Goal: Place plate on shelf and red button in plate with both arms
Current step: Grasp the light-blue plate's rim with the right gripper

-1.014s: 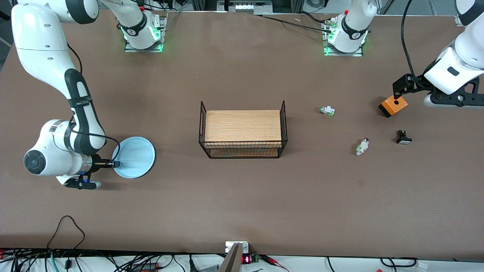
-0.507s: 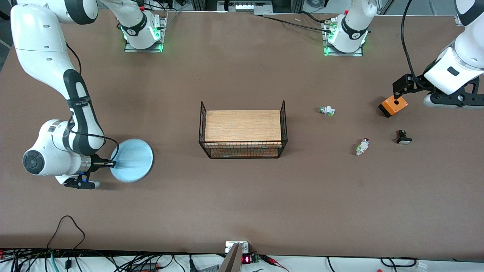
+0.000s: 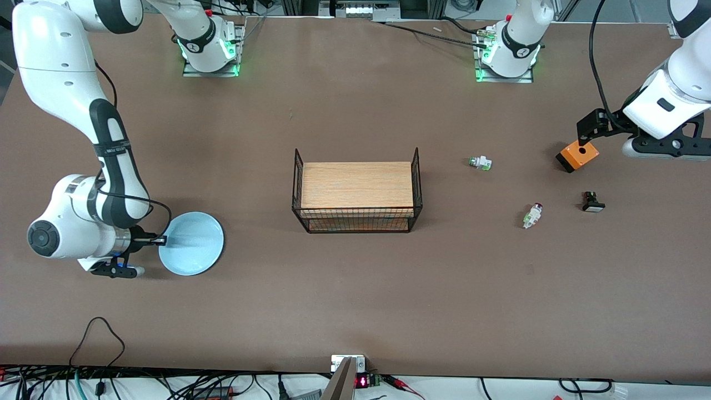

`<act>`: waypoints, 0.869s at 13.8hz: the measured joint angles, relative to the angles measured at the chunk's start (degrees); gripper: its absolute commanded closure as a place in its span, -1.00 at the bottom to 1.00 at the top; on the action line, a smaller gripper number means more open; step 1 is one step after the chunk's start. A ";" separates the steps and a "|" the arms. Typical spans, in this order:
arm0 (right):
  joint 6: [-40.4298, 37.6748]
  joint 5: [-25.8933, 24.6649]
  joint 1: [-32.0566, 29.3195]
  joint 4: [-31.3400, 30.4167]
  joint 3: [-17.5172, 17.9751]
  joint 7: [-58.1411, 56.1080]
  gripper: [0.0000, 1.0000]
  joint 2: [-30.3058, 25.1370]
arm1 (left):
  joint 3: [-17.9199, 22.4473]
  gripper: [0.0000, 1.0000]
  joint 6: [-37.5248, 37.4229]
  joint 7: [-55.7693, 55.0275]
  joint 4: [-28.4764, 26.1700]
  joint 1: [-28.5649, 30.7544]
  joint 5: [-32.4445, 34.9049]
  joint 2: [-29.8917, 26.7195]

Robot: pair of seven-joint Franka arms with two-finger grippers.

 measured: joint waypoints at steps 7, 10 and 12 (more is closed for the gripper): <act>-10.67 -0.01 -0.15 0.29 -0.35 0.00 1.00 -6.11 | 0.15 -1.00 -0.85 0.25 0.00 0.06 0.00 0.00; -14.70 -0.01 -0.25 0.38 -0.52 0.00 1.00 -8.77 | 0.41 -1.00 -1.13 1.30 0.00 0.25 0.00 0.00; -18.96 -0.01 -0.37 0.56 -0.56 0.35 1.00 -11.45 | 0.42 -1.00 -1.14 1.37 0.00 0.28 0.00 0.04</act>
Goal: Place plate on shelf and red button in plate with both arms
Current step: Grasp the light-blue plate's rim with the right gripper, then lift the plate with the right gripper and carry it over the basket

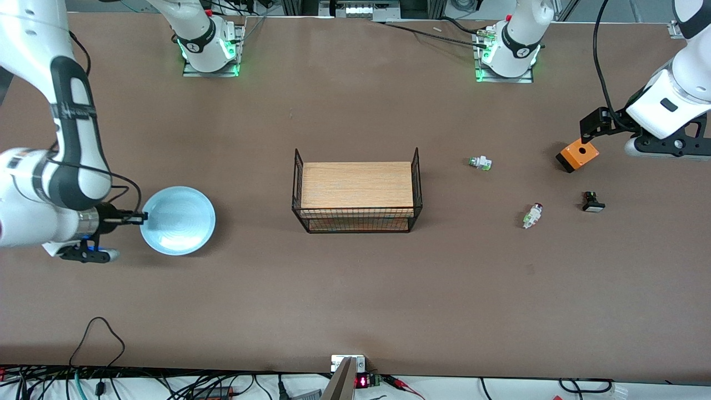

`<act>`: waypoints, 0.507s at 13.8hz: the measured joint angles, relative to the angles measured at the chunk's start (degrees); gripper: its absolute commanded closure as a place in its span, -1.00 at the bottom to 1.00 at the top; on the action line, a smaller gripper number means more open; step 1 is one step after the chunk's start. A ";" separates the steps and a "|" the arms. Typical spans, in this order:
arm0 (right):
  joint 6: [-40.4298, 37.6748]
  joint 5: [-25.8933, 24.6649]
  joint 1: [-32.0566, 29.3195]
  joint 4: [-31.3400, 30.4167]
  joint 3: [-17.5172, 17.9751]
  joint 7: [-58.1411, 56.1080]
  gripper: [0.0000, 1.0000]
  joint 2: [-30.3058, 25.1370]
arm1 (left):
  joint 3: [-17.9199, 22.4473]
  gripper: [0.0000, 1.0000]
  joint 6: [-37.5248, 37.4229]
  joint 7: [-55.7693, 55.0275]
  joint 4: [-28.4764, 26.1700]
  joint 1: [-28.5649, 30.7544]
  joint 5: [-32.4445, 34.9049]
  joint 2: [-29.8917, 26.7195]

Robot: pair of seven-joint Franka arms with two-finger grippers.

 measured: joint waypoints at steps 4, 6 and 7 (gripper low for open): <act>-9.22 0.00 -0.07 1.44 0.05 4.86 1.00 -5.58 | -0.02 -1.00 2.25 0.00 -0.01 0.00 -0.36 1.48; -16.71 0.03 0.16 4.91 0.55 10.69 1.00 -7.42 | -0.02 -1.00 3.05 0.01 0.00 0.00 -1.77 2.25; -20.67 0.52 0.44 6.95 0.93 14.18 1.00 -8.02 | -0.02 -1.00 3.10 0.01 0.00 0.00 -1.97 2.42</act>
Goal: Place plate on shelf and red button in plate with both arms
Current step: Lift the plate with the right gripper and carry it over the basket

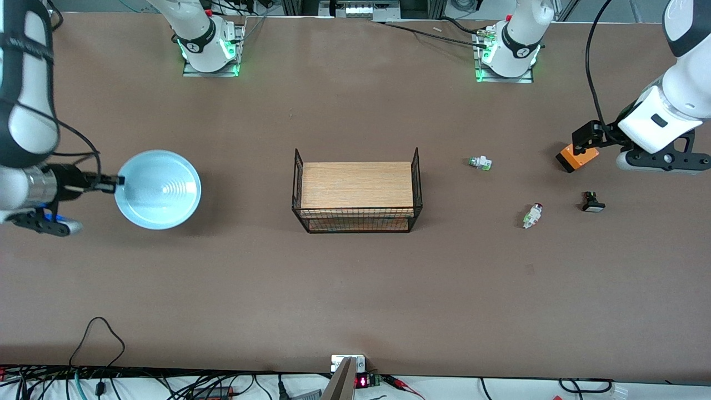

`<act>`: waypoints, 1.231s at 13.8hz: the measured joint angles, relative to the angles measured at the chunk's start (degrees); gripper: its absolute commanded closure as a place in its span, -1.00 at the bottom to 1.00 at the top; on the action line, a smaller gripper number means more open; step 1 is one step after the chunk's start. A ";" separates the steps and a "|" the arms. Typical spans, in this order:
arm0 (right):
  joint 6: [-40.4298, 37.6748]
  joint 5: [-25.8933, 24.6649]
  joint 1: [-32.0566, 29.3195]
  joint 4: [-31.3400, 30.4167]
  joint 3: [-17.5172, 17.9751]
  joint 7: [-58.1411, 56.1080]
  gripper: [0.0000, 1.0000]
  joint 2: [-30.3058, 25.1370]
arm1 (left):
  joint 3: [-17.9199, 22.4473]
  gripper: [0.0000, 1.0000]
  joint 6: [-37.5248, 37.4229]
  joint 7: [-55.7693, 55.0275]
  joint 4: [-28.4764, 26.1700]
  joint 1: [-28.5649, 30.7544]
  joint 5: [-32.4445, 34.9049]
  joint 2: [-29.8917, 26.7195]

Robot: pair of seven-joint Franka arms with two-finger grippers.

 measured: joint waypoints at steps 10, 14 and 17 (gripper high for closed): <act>-6.57 3.65 16.42 4.84 2.96 34.65 1.00 -7.43 | 0.02 -1.00 0.01 0.00 0.01 0.10 -0.05 0.00; -1.27 3.64 26.20 4.71 3.09 47.31 1.00 -7.16 | 0.02 -1.00 0.01 0.04 0.01 0.11 -0.06 0.00; 4.14 3.64 30.97 4.53 3.09 54.49 1.00 -5.82 | -0.08 -1.00 0.01 0.08 0.01 0.06 -0.10 0.00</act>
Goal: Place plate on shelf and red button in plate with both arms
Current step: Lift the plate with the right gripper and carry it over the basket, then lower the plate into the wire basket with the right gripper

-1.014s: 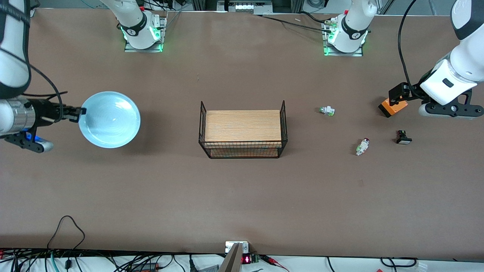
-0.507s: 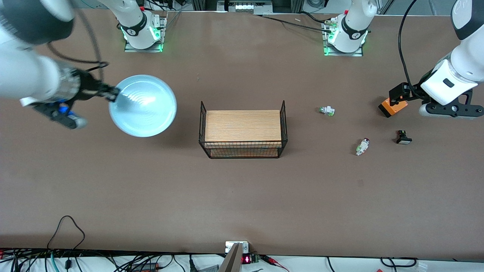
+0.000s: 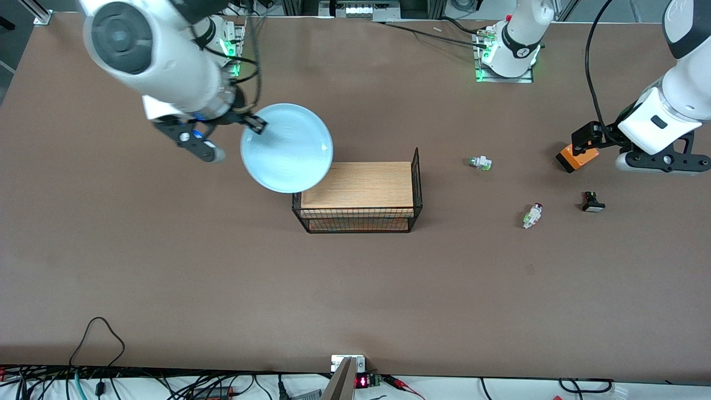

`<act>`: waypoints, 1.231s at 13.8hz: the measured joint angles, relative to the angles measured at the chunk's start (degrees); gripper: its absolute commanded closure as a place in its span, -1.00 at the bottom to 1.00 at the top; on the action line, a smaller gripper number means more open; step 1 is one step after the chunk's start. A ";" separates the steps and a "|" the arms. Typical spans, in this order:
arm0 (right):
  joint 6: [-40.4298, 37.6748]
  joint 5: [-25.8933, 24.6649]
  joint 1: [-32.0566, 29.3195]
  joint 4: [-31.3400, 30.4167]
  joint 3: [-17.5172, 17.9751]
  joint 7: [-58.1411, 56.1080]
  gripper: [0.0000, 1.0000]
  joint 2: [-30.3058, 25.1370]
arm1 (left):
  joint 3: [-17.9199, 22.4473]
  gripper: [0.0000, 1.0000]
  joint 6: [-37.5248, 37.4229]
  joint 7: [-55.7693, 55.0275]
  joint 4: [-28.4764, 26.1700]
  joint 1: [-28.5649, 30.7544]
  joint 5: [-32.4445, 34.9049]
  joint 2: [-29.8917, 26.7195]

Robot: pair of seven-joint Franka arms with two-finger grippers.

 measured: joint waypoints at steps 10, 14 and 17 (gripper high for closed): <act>13.66 -0.16 8.59 -3.00 -0.07 9.97 1.00 5.95 | -0.16 -1.00 -2.74 3.26 -0.02 0.07 -2.17 0.31; 16.95 -1.38 10.22 -5.95 -0.15 11.07 1.00 6.09 | -0.05 -1.00 -3.38 3.44 -0.01 0.08 -2.46 0.31; 19.59 -2.37 11.37 -7.20 -0.19 11.35 1.00 7.16 | -0.02 -1.00 -3.38 3.52 -0.01 0.09 -2.49 0.31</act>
